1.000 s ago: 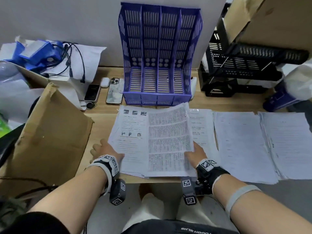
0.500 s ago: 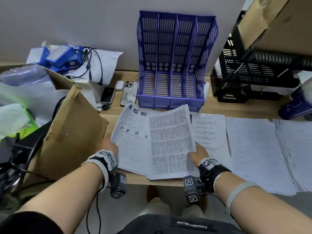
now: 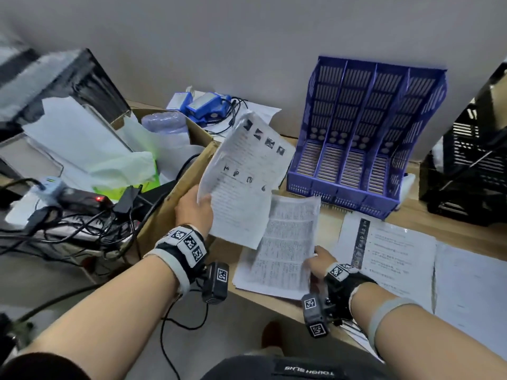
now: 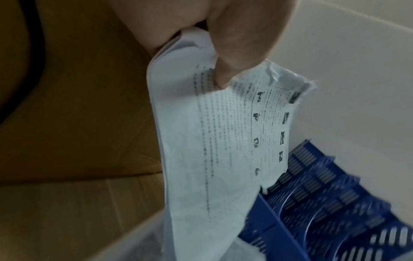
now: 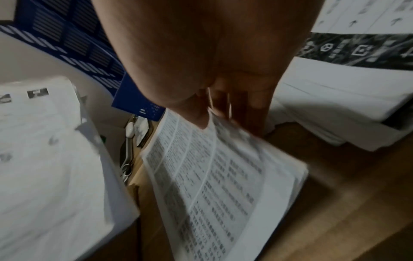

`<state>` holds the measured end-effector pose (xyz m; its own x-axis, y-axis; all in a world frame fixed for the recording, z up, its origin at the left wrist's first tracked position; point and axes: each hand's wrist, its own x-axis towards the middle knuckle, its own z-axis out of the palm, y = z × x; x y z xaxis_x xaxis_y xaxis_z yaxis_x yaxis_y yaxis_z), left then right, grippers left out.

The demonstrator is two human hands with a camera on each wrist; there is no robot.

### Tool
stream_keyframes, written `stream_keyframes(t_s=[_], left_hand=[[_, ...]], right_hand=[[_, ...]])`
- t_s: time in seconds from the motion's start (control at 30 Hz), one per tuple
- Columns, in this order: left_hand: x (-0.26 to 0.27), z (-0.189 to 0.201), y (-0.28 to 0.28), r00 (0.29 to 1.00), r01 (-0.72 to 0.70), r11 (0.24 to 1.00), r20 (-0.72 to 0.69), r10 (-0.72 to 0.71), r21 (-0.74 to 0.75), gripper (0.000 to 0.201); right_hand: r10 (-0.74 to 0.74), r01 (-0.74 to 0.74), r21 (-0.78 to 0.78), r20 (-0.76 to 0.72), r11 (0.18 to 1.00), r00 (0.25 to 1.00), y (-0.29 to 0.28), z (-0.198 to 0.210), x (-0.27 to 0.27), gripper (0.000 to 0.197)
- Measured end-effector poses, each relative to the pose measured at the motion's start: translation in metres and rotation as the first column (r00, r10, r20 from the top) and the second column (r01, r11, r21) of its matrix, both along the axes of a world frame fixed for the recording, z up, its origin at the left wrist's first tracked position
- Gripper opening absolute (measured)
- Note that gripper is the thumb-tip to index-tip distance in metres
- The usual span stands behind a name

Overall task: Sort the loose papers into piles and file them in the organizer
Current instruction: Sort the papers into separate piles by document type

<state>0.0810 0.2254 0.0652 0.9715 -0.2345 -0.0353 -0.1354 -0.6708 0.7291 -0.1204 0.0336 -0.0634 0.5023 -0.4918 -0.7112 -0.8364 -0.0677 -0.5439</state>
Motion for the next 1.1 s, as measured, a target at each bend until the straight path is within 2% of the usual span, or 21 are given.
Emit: stream_keyframes(t_s=[0.07, 0.1, 0.17, 0.2, 0.23, 0.3, 0.33, 0.37, 0.43, 0.5, 0.57, 0.6, 0.7, 0.73, 0.8, 0.9, 0.97, 1.03, 1.1], left_hand=[[-0.005, -0.004, -0.002, 0.997, -0.004, 0.991, -0.075, -0.006, -0.135, 0.014], [-0.008, -0.008, -0.003, 0.99, -0.011, 0.977, -0.14, -0.019, -0.213, 0.01], [-0.013, -0.017, -0.005, 0.961, -0.028, 0.958, -0.273, -0.053, -0.286, 0.013], [-0.017, -0.024, -0.007, 0.941, -0.019, 0.96, -0.33, -0.077, -0.279, 0.018], [-0.022, -0.028, -0.01, 0.923, -0.002, 0.967, -0.372, -0.096, -0.255, 0.023], [-0.031, -0.039, -0.019, 0.904, 0.042, 0.974, -0.406, -0.132, -0.223, 0.024], [-0.035, -0.044, -0.024, 0.896, 0.06, 0.972, -0.418, -0.153, -0.226, 0.021], [-0.039, -0.048, -0.028, 0.89, 0.069, 0.974, -0.427, -0.158, -0.217, 0.02], [-0.045, -0.053, -0.036, 0.876, 0.089, 0.974, -0.45, -0.176, -0.207, 0.022], [-0.049, -0.058, -0.042, 0.853, 0.132, 0.969, -0.474, -0.217, -0.207, 0.028], [-0.054, -0.058, -0.047, 0.843, 0.194, 0.958, -0.464, -0.274, -0.212, 0.032], [-0.055, -0.06, -0.049, 0.834, 0.228, 0.95, -0.461, -0.304, -0.214, 0.032], [-0.061, -0.06, -0.052, 0.81, 0.279, 0.926, -0.457, -0.368, -0.253, 0.024], [-0.059, -0.063, -0.052, 0.796, 0.285, 0.92, -0.469, -0.383, -0.269, 0.021], [-0.057, -0.063, -0.058, 0.749, 0.294, 0.908, -0.518, -0.414, -0.3, 0.02], [-0.047, -0.074, -0.061, 0.699, 0.285, 0.922, -0.602, -0.386, -0.26, 0.038], [-0.041, -0.085, -0.063, 0.628, 0.188, 0.93, -0.689, -0.361, -0.316, 0.051], [-0.038, -0.088, -0.063, 0.594, 0.112, 0.929, -0.726, -0.346, -0.351, 0.046], [-0.038, -0.084, -0.064, 0.601, 0.092, 0.933, -0.728, -0.329, -0.347, 0.043]], right_hand=[[-0.128, 0.131, -0.04, 0.074, 0.991, 0.989, -0.003, 0.01, 0.002, 0.046], [-0.21, 0.216, -0.02, 0.159, 0.976, 0.965, -0.006, 0.015, 0.003, 0.047], [-0.381, 0.315, 0.243, 0.308, 0.917, 0.872, -0.007, 0.036, 0.005, 0.042], [-0.425, 0.313, 0.344, 0.328, 0.885, 0.844, -0.008, 0.045, 0.005, 0.041], [-0.443, 0.303, 0.378, 0.372, 0.875, 0.816, -0.008, 0.052, 0.004, 0.038], [-0.358, 0.301, 0.194, 0.489, 0.934, 0.795, -0.012, 0.056, 0.001, 0.024], [-0.336, 0.326, 0.113, 0.517, 0.938, 0.787, -0.014, 0.056, -0.002, 0.026], [-0.345, 0.361, 0.078, 0.533, 0.929, 0.773, -0.017, 0.054, -0.007, 0.037], [-0.369, 0.411, 0.04, 0.524, 0.911, 0.767, -0.021, 0.054, -0.015, 0.053], [-0.413, 0.45, 0.051, 0.495, 0.892, 0.764, -0.027, 0.056, -0.024, 0.049], [-0.464, 0.491, 0.065, 0.452, 0.869, 0.762, -0.033, 0.057, -0.032, 0.055], [-0.446, 0.487, 0.026, 0.449, 0.873, 0.775, -0.034, 0.055, -0.035, 0.053], [-0.296, 0.413, -0.162, 0.476, 0.896, 0.828, -0.035, 0.051, -0.044, 0.011], [-0.271, 0.395, -0.193, 0.465, 0.898, 0.843, -0.036, 0.049, -0.047, 0.015], [-0.297, 0.417, -0.208, 0.439, 0.885, 0.848, -0.038, 0.049, -0.051, 0.026], [-0.324, 0.449, -0.211, 0.444, 0.868, 0.836, -0.038, 0.052, -0.057, 0.025], [-0.349, 0.476, -0.19, 0.464, 0.859, 0.814, -0.037, 0.052, -0.059, 0.022], [-0.384, 0.515, -0.157, 0.496, 0.843, 0.779, -0.038, 0.047, -0.06, 0.023], [-0.42, 0.558, -0.156, 0.504, 0.815, 0.755, -0.04, 0.043, -0.062, 0.024]])
